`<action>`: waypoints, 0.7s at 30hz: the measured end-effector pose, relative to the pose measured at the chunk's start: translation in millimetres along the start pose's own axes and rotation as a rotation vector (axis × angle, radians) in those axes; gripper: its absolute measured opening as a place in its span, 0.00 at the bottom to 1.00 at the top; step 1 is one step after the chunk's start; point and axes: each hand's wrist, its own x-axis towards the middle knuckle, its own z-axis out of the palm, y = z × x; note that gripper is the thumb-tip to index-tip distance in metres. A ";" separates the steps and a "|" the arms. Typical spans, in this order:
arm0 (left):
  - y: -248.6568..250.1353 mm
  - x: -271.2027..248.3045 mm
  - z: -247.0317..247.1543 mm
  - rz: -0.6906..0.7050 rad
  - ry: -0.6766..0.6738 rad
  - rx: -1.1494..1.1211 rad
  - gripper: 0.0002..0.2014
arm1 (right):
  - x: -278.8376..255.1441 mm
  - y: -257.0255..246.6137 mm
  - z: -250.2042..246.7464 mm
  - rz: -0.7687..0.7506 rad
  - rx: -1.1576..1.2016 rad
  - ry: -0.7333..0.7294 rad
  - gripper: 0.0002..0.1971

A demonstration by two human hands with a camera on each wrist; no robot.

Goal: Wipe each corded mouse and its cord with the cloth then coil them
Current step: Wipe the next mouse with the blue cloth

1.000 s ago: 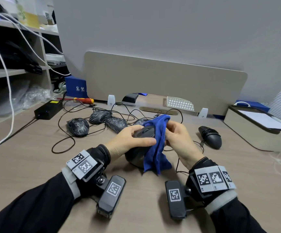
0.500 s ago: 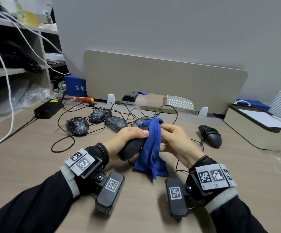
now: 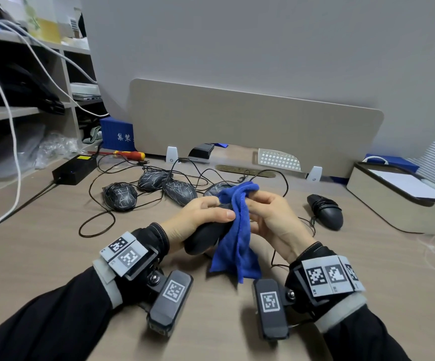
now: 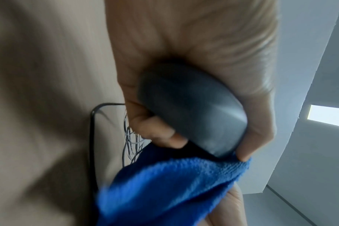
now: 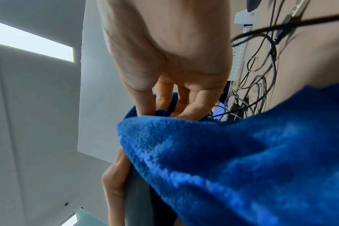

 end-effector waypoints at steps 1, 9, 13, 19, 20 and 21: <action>-0.6 0.4 -0.2 0.011 -0.002 0.017 0.42 | 0.1 0.0 0.1 -0.008 -0.009 0.010 0.07; 15.3 -6.0 -8.4 0.109 0.011 0.362 0.28 | -1.4 -1.0 6.0 -0.002 -0.006 0.129 0.09; 16.7 -16.7 -25.4 0.100 -0.014 0.584 0.27 | 3.0 -1.9 -2.9 0.001 0.104 0.248 0.09; 34.9 -35.7 -55.3 0.037 -0.010 0.828 0.28 | 4.3 0.5 -1.9 0.043 0.140 0.210 0.08; 37.3 -38.0 -58.0 0.020 -0.012 0.879 0.27 | 4.4 2.1 0.8 0.062 0.144 0.185 0.08; 39.2 -39.6 -60.3 -0.005 -0.018 0.929 0.26 | 4.6 4.2 3.1 0.082 0.145 0.170 0.09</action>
